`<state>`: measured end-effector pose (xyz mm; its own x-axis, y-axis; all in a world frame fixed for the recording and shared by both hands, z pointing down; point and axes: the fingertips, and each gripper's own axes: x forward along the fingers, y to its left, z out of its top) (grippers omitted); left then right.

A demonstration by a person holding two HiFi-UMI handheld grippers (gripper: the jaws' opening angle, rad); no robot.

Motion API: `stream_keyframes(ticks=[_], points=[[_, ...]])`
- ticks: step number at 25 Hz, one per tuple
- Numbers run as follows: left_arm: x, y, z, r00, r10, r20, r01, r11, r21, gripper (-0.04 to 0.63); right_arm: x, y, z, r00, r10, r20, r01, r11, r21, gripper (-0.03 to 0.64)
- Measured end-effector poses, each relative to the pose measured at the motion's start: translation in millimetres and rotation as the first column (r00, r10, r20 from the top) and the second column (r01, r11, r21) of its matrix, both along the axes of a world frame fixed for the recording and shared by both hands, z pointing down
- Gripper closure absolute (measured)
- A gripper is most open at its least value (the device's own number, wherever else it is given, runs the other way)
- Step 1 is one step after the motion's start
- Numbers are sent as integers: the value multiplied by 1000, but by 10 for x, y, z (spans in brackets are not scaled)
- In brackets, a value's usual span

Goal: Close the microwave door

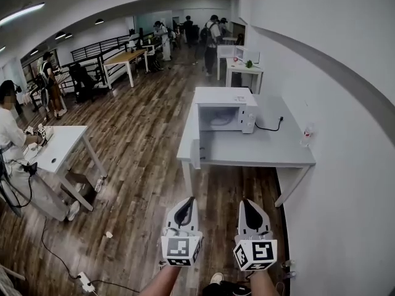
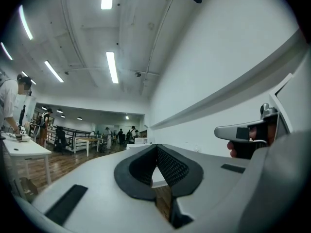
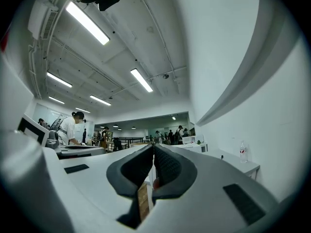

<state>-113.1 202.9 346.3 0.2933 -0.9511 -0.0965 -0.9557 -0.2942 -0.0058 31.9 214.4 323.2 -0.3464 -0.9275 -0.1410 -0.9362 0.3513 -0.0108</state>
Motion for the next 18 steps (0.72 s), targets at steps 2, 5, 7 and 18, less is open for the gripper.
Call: stream_keyframes(ticks=[2,5,7,18], points=[[87,-152,-22,1000,-5,1,5,1000,5,569,93,-153,-17,1000,2,3,-2,1000,-4,588],[216,-373,-34,1000,-9,8,9,1000,7,569,196,-393,-11,1000,-3,7,3,1000,-13,588],[292,-515,-39,1000,-16,14,16,1000,9,569,250,-555,0,1000,-15,9,15,1000,-18,588],[361,-1107,64,997,-65,29,65,998,-10,569,276,-1212,140,996,-84,-1,84,996,-42,588]])
